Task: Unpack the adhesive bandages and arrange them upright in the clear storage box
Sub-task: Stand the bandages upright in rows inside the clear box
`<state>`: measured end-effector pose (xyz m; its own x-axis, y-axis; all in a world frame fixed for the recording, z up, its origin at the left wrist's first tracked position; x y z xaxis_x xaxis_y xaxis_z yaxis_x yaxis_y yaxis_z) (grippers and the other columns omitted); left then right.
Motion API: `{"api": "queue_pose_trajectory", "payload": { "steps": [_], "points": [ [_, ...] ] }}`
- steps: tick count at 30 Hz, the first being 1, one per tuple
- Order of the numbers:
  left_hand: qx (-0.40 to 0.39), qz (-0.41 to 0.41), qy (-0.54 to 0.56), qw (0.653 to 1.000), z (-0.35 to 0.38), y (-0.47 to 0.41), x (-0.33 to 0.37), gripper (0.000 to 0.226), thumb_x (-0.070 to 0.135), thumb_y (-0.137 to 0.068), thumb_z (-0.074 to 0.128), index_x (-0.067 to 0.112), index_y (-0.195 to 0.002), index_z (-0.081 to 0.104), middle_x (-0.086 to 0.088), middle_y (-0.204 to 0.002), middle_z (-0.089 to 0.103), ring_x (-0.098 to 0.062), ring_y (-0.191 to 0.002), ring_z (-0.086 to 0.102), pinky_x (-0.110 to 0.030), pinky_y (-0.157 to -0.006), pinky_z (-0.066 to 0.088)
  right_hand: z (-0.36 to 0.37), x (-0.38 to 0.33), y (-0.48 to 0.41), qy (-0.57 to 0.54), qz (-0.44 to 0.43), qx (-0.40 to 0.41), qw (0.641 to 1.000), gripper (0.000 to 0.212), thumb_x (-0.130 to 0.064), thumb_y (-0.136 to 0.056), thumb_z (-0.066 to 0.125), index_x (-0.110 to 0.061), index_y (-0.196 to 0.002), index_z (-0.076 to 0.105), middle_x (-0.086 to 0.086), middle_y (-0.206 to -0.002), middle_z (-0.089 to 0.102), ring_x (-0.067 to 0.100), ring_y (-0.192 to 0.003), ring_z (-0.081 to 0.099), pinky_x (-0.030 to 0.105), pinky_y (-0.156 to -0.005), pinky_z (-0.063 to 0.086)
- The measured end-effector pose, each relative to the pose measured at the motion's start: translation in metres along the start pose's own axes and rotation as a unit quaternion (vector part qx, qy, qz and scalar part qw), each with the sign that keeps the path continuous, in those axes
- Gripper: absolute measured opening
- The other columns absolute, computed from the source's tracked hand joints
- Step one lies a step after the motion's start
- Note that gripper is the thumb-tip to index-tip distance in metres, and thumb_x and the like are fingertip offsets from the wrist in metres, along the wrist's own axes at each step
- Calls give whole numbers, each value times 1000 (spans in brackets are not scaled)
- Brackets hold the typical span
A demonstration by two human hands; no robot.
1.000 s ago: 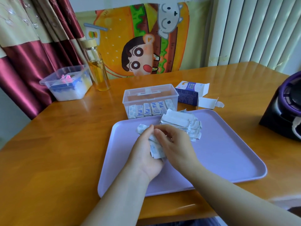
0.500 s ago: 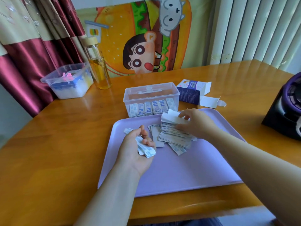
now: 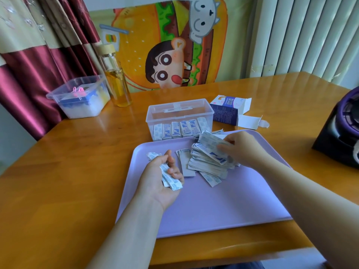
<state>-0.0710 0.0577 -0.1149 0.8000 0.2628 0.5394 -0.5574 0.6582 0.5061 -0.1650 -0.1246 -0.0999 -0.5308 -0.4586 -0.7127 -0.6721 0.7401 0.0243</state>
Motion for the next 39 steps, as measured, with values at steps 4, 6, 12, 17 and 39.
{"api": "queue_pose_trajectory", "payload": {
  "steps": [4,6,12,17,39],
  "points": [
    [3,6,-2,1000,-2,0,1,16,13,-94,45,16,-96,60,6,-59,51,-4,-36,32,-13,-39,28,-11,-3,2,7,-21,80,997,23,-15,-83,58,1,-67,58,10,-55,51,15,-45,39,20,-40,27],
    [2,23,-3,1000,-2,-1,2,15,13,-94,45,17,-95,59,7,-63,50,-4,-34,29,-13,-38,26,-21,-12,12,-17,-51,146,988,24,-17,-84,60,4,-73,61,7,-56,44,14,-49,33,19,-39,21],
    [-95,51,-72,992,21,5,-8,19,41,-84,59,22,-86,59,6,-60,47,-2,-36,34,-13,-39,29,22,-42,56,-264,-46,-19,963,28,-27,-83,67,-14,-61,56,-5,-51,45,7,-47,37,18,-48,29],
    [-122,77,-97,985,28,14,-13,13,22,-89,55,20,-96,66,-6,-74,70,-16,-60,68,-20,-49,51,44,-51,72,-313,-48,-43,948,29,-27,-83,69,-10,-64,56,-4,-51,54,2,-42,39,12,-44,31],
    [-73,18,-76,994,11,2,-18,23,42,-87,55,24,-97,66,8,-80,56,-8,-70,55,-23,-64,39,53,-61,86,-304,-122,15,945,16,-17,-84,66,-14,-69,64,-6,-55,59,5,-51,51,18,-56,41]
  ]
}}
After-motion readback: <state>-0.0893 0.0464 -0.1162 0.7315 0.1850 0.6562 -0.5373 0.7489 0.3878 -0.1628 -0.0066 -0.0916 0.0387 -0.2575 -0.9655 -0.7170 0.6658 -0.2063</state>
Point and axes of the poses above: each hand's wrist, its own y-axis away from the middle knuckle, its own z-axis out of the palm, x = y × z, the point moved 5 cm from there along -y, towards the middle knuckle
